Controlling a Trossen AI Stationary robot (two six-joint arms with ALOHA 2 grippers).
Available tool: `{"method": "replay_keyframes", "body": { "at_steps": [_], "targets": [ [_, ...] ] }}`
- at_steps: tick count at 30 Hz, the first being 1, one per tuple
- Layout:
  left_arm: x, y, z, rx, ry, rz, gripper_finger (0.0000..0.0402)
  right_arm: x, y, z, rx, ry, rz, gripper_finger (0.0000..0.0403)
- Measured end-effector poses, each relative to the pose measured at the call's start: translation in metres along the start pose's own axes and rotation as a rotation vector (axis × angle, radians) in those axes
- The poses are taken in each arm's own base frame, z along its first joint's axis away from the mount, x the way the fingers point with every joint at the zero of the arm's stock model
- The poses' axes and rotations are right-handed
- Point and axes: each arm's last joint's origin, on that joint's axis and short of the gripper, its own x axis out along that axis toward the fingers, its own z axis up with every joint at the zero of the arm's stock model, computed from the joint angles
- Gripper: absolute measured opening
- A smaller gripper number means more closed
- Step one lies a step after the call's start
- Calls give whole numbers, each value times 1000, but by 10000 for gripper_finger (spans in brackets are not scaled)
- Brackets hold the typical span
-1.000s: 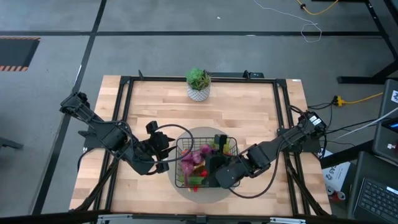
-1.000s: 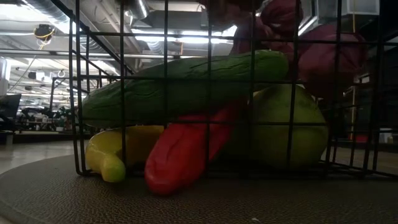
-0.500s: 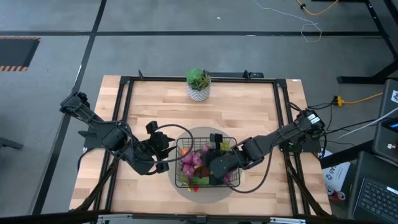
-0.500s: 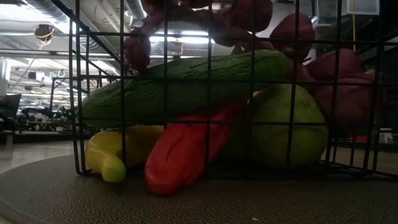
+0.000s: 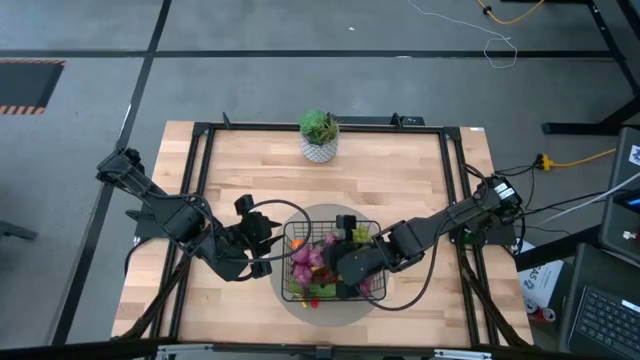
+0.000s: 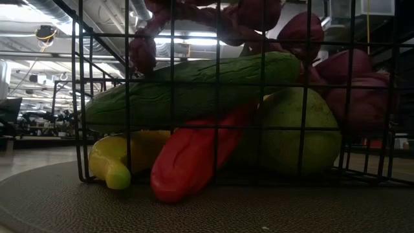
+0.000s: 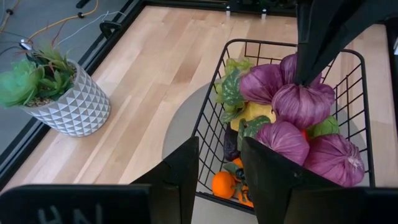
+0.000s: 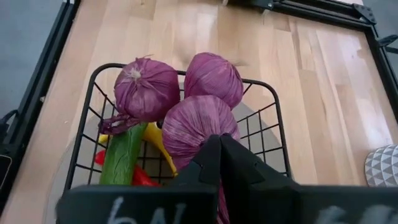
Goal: Build produce basket
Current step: Put the purple onions into the black wire basket, then return to Home Position
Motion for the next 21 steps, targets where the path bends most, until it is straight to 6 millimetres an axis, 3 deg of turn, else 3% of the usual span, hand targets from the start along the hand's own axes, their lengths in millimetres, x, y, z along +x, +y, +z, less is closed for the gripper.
{"method": "replay_keyframes", "body": {
  "at_steps": [12,17,21],
  "targets": [
    [0,0,0,0,0,0,115,0,0,-1,26,7,0,124],
    [0,0,0,0,0,0,115,-4,-2,-1,13,11,-3,133],
    [0,0,0,0,0,0,115,-22,-9,3,-32,53,-15,133]
  ]
}}
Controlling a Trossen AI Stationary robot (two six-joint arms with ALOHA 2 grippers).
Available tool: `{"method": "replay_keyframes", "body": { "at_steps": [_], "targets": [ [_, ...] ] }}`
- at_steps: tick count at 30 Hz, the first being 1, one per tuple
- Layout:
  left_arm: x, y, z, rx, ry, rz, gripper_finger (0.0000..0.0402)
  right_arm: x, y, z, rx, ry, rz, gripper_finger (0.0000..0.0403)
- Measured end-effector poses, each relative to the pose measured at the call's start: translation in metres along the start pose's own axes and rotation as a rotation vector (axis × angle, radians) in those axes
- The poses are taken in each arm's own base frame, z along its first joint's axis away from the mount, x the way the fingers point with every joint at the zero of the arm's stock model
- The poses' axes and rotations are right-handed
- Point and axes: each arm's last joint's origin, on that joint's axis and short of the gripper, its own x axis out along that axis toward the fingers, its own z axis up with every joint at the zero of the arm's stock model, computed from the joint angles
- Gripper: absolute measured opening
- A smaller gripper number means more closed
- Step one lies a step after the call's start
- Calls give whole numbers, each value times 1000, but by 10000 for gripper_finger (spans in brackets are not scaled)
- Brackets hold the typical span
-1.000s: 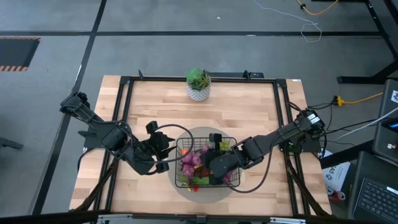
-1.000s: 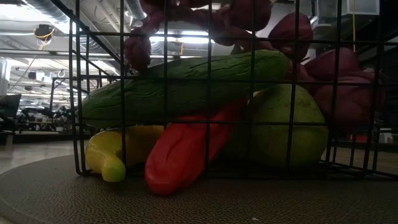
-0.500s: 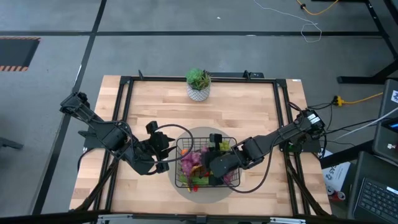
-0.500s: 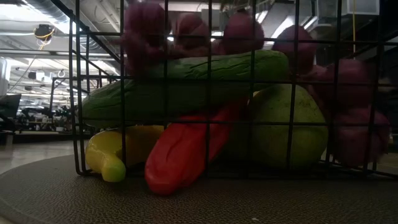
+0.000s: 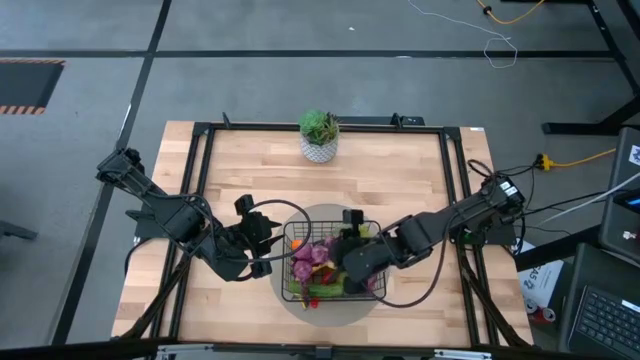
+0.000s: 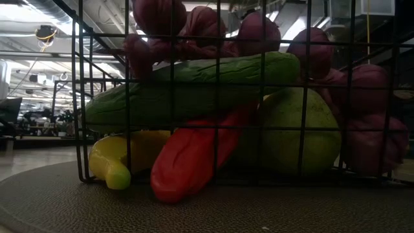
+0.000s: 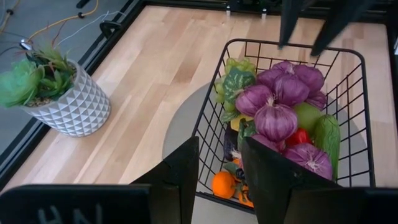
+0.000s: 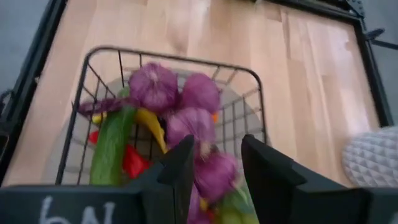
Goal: Build produce basket
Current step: Return to Home Position
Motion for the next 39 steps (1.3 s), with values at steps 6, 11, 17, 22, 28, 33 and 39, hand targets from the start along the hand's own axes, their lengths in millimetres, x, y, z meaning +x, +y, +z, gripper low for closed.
{"method": "replay_keyframes", "body": {
  "at_steps": [6,11,17,22,28,33,39],
  "targets": [
    [0,0,0,-1,-1,-1,115,-20,-7,4,-22,69,64,133],
    [0,0,0,2,-1,-1,115,-23,-6,6,-15,73,134,133],
    [0,0,0,50,-1,8,115,-39,-12,7,-8,58,195,133],
    [-3,2,-3,73,17,4,115,-91,-36,2,29,-51,246,133],
    [-7,2,-11,136,33,58,115,-156,-64,-21,81,-242,220,133],
    [-6,1,-11,136,48,44,115,-182,-84,-50,148,-404,229,133],
    [-5,1,-11,131,69,17,115,-185,-98,-98,186,-541,253,133]
  ]
}}
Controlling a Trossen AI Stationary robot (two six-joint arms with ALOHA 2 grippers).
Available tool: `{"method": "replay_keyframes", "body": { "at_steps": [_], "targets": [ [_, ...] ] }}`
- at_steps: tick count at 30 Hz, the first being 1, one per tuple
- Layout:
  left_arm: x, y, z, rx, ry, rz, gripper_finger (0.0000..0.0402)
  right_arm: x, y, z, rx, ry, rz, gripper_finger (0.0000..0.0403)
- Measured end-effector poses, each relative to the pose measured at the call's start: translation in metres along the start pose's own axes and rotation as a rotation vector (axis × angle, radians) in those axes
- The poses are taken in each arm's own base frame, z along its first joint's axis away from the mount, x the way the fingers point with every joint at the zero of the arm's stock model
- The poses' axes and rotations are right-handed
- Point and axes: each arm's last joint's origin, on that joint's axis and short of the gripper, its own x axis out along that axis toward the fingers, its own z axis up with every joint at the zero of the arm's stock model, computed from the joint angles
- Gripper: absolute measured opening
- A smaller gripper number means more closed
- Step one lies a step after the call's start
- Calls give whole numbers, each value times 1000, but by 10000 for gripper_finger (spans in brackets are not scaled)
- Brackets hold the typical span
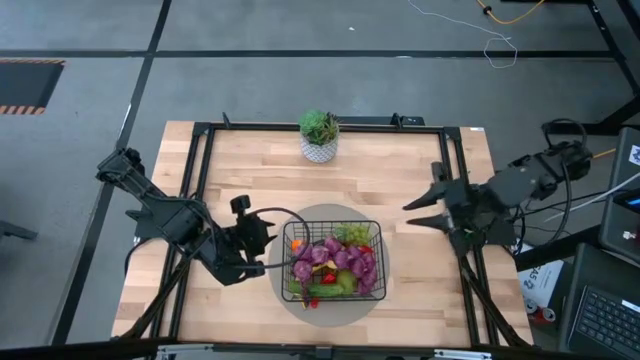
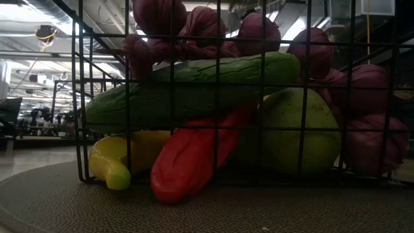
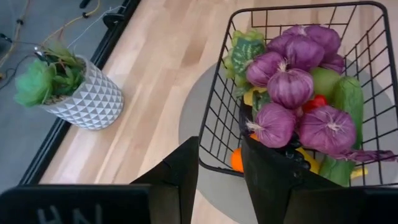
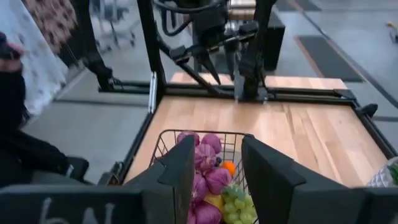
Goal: Build produce basket
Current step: Return to Home Position
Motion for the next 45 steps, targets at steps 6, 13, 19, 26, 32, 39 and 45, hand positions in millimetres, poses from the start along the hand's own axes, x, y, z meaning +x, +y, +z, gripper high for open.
{"method": "replay_keyframes", "body": {
  "at_steps": [6,13,19,26,32,39,45],
  "targets": [
    [0,0,0,30,9,-13,115,-29,-19,-54,61,-186,87,133],
    [5,0,5,13,11,-66,115,-34,-36,-141,110,-334,132,133],
    [12,0,14,72,13,-204,115,-36,-46,-193,140,-431,148,133],
    [22,15,31,60,10,-437,115,-38,-48,-204,106,-409,159,133],
    [14,48,39,-11,-13,-466,115,-37,-49,-208,75,-360,130,133],
    [-9,83,45,14,-104,-598,115,-35,-52,-214,111,-303,21,133],
    [-25,107,45,26,-165,-637,115,-35,-53,-215,108,-292,15,133]
  ]
}}
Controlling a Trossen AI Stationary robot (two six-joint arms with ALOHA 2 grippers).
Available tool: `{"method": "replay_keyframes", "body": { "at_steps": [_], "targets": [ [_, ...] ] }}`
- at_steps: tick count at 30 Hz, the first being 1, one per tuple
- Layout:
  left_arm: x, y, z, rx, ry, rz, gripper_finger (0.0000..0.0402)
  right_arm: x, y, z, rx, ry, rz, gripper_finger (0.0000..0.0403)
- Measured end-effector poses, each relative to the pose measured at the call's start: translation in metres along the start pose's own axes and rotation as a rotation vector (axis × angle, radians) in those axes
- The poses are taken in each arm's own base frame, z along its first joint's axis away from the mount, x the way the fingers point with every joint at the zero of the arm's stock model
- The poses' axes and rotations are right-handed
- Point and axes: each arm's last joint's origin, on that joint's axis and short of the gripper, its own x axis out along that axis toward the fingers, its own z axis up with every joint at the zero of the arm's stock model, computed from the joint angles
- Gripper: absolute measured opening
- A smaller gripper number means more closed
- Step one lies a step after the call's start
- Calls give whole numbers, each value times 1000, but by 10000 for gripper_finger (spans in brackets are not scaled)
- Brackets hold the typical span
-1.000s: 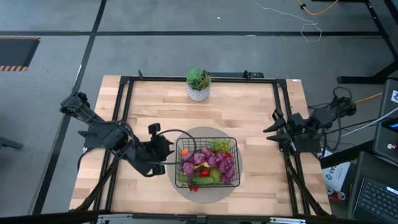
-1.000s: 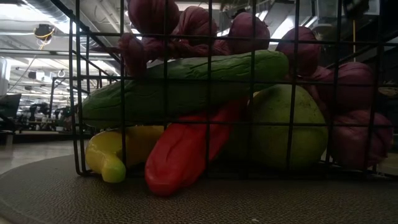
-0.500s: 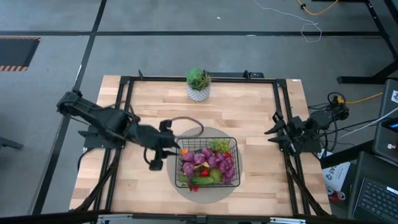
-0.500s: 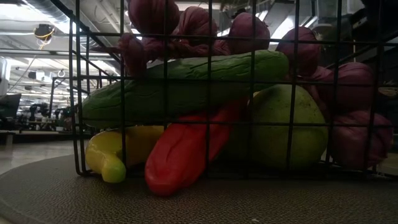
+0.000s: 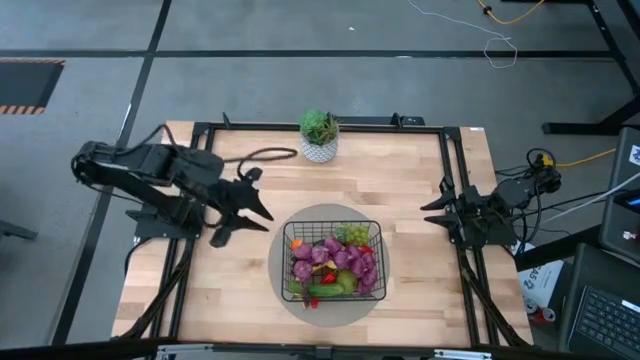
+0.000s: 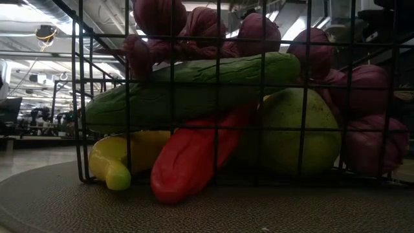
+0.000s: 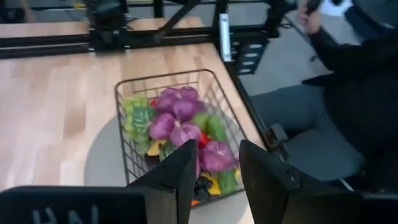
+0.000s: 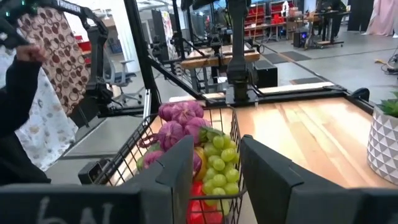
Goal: Build produce basket
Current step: Return to Home Position
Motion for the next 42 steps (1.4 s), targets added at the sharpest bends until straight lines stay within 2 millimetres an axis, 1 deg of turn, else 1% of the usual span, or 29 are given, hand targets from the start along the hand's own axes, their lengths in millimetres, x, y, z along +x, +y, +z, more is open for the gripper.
{"method": "replay_keyframes", "body": {
  "at_steps": [6,13,17,21,24,27,33,37,39,42],
  "targets": [
    [-35,5,-1,9,-54,-118,115,0,-1,-4,-9,39,-8,133],
    [-76,9,-9,-1,-133,-71,115,0,-1,-5,4,53,-13,133],
    [-92,8,-26,0,-165,-48,115,0,-1,-5,4,54,-14,133],
    [-99,9,-55,-20,-225,3,115,0,-1,-6,3,57,-13,133],
    [-98,10,-76,-33,-334,-25,115,0,-1,-6,3,57,-14,133],
    [-90,11,-99,-54,-424,-65,115,0,-1,-6,1,57,-14,133],
    [-61,22,-151,-100,-457,-13,115,0,-1,-6,0,57,-13,133],
    [-40,27,-178,-96,-513,-16,115,0,-1,-6,-4,58,-13,133],
    [-33,29,-189,-90,-535,-17,115,0,-1,-6,-4,59,-14,133],
    [-24,32,-206,-100,-519,-8,115,0,-1,-6,-4,62,-14,133]
  ]
}}
